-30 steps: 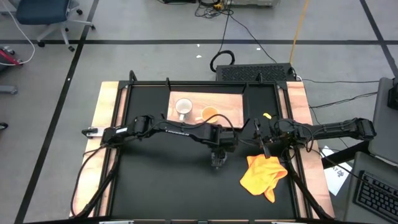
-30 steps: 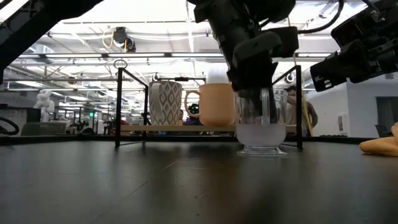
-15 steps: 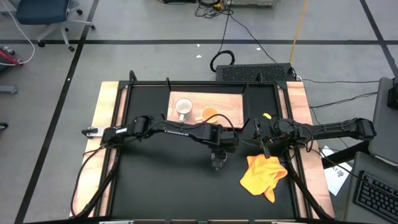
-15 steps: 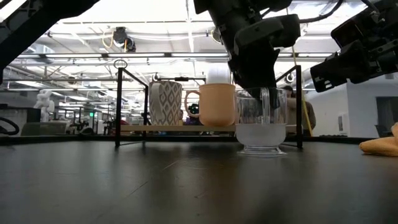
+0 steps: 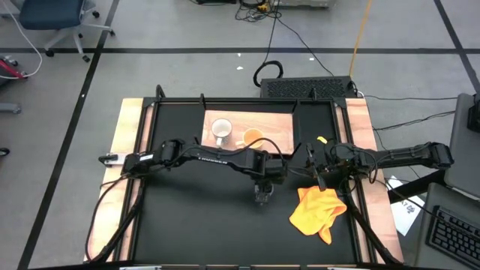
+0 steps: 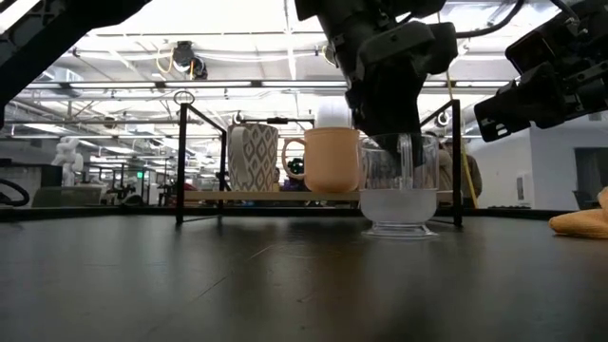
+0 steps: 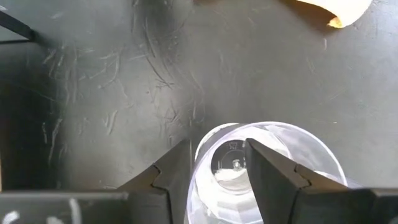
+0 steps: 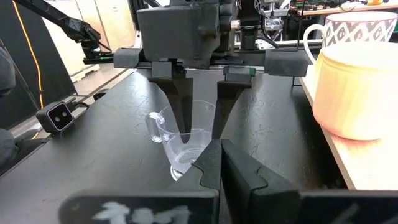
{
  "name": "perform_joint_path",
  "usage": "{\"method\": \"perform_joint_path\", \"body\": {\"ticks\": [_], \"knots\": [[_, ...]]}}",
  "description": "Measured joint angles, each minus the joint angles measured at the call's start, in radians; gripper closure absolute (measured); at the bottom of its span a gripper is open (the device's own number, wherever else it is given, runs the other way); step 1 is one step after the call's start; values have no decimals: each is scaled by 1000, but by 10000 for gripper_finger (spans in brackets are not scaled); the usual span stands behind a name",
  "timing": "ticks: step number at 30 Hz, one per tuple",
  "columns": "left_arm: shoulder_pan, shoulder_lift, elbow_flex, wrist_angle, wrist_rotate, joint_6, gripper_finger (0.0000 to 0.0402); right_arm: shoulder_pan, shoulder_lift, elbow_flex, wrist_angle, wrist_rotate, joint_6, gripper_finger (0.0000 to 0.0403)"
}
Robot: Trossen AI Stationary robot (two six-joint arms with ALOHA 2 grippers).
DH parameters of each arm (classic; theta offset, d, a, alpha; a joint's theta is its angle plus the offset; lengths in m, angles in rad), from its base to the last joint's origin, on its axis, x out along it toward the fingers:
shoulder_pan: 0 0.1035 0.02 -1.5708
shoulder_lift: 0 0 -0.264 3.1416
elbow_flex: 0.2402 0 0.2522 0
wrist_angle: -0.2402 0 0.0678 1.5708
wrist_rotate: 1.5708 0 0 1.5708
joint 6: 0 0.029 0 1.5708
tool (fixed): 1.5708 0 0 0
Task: Stack small to large cups/mugs on shelf
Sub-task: Put the transparent mug on the shelf
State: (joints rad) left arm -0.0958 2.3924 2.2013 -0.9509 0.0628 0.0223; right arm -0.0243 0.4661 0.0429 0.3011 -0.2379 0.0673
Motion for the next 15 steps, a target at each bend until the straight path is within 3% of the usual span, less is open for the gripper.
{"method": "perform_joint_path", "body": {"ticks": [15], "knots": [[-12,-36,1,-30,7,3,107,0,0,0,0,0,0,403]]}}
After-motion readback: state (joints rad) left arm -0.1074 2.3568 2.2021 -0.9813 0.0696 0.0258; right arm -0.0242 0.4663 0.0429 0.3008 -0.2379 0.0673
